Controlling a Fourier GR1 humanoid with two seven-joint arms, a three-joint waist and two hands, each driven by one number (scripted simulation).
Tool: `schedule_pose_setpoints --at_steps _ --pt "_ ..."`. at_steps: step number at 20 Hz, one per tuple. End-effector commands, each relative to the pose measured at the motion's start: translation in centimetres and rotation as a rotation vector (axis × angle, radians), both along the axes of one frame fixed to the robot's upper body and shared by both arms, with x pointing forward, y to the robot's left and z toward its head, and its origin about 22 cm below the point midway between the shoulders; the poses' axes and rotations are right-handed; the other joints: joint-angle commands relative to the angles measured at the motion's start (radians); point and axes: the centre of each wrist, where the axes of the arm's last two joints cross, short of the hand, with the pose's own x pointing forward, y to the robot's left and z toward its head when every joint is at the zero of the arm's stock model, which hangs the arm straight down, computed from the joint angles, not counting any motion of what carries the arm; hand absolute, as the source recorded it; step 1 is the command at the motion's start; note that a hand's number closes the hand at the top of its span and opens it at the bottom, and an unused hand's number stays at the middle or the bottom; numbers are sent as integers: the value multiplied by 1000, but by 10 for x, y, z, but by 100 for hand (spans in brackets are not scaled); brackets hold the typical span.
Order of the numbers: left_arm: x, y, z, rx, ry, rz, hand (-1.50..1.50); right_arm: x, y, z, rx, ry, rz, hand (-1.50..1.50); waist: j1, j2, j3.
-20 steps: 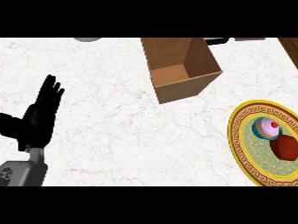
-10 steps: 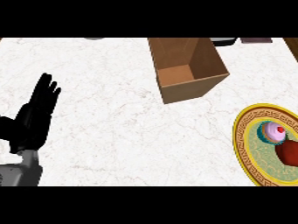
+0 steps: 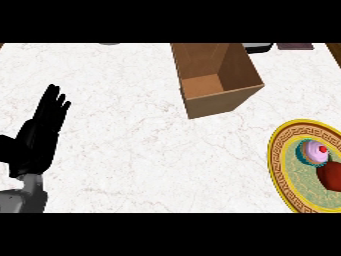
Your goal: Pick the bell pepper from the plate and place it in the cardboard box
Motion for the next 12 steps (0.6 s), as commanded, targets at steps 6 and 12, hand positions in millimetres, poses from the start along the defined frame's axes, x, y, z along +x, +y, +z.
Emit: schedule_pose_setpoints --at_steps 6,12 --pt "-4 -10 -12 2 9 -10 0 31 54 6 33 42 19 -150 9 2 2" --pt "2 0 14 4 -11 0 0 47 56 -19 21 96 -16 -150 13 3 2"
